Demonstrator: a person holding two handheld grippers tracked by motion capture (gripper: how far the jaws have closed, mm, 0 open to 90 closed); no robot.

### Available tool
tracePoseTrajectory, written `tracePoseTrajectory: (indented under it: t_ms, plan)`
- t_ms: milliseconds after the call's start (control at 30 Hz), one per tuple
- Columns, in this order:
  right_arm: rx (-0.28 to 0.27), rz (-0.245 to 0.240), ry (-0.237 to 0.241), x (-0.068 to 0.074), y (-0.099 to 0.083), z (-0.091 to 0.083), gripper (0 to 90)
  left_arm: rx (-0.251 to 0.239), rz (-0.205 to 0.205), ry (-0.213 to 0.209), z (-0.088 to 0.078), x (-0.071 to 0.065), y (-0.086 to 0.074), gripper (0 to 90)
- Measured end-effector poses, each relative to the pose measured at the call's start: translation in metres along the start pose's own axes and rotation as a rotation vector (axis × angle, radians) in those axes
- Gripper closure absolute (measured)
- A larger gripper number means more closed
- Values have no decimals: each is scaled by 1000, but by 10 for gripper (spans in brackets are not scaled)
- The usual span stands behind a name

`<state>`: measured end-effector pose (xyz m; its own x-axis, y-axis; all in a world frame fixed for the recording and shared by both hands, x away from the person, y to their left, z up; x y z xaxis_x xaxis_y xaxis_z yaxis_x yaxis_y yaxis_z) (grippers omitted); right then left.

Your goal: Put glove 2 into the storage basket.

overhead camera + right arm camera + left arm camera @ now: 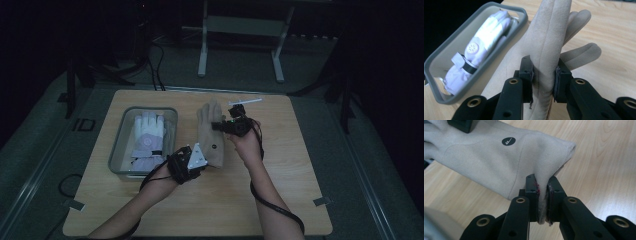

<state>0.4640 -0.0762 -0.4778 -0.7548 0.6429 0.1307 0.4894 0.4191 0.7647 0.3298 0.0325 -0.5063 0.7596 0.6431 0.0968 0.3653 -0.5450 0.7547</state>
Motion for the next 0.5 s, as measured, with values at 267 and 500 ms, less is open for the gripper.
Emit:
tracePoseTrajectory:
  t_ms: [267,500]
  plan:
    - [-23,-45,26,21,31,6,738,-10,-16,40,-28,20,-2,824]
    - [-30,-45,52,35,46,23,737,-20,-50,71,-51,42,-14,824]
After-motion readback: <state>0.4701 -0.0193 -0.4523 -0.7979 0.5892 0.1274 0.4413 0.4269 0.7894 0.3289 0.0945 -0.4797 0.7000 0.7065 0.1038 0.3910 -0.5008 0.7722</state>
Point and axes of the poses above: each handheld gripper's, and its own axes: z roughly forward along the jaws, y roughly out of its top, x roughly to its left, the point moved 7 cm from there along z, roughly forward along the jaws, and after that the axes turned 12 degrees about -z, right-handed, at the moved point
